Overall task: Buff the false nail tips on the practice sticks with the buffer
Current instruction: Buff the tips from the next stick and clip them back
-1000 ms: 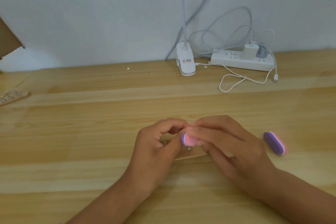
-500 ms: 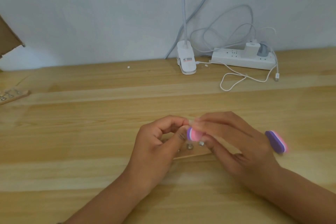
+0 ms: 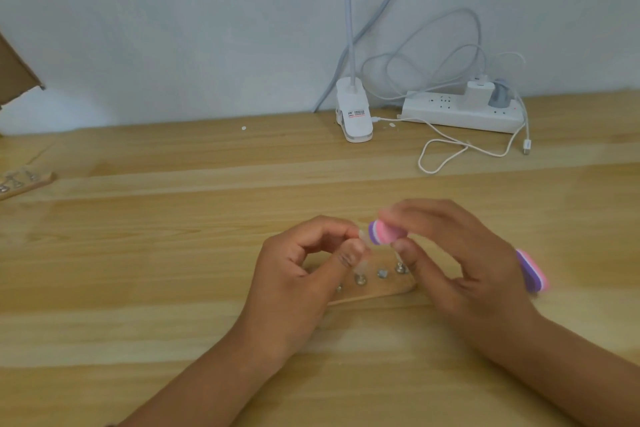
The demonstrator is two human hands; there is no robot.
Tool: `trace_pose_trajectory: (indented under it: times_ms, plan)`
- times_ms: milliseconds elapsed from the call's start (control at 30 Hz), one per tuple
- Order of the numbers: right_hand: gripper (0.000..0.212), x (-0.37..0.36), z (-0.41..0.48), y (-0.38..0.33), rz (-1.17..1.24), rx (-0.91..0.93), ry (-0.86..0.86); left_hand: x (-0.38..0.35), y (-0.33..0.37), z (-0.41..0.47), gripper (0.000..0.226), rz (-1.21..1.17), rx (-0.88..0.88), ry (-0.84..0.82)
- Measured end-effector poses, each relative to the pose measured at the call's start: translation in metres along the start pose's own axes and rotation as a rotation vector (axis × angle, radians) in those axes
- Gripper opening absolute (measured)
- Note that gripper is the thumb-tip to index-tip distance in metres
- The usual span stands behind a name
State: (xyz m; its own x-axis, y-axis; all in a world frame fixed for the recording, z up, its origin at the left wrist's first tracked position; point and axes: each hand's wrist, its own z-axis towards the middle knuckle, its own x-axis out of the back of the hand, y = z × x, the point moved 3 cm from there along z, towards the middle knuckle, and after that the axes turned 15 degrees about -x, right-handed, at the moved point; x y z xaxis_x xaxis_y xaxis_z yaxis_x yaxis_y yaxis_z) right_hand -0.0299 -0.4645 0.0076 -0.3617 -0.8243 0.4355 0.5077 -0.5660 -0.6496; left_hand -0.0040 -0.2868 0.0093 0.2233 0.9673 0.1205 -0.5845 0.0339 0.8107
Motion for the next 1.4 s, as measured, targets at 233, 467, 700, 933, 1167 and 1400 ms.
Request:
trace_pose_trajectory:
  times_ms: [233, 467, 700, 933, 1167, 1400]
  plan:
    - [0.034, -0.001, 0.0, 0.002, -0.077, 0.055, -0.018, 0.001, 0.005, -0.003, 0.008, 0.182, -0.079, -0.005]
    - [0.03, 0.002, 0.003, 0.002, 0.03, -0.04, -0.036, 0.001, 0.005, 0.0, 0.006, 0.184, -0.106, 0.013]
    - [0.03, -0.003, -0.002, -0.002, -0.014, 0.012, -0.063, 0.003, 0.004, 0.0, 0.01, 0.185, -0.098, 0.032]
    - [0.027, -0.007, -0.006, -0.007, -0.005, 0.088, -0.084, 0.002, 0.004, 0.0, 0.013, 0.178, -0.102, 0.035]
    - [0.026, -0.008, -0.007, -0.008, 0.009, 0.099, -0.066, 0.003, 0.005, -0.001, 0.014, 0.175, -0.092, 0.036]
    - [0.024, -0.007, -0.002, -0.013, 0.056, 0.031, -0.037, 0.003, 0.006, -0.002, 0.016, 0.161, -0.106, 0.077]
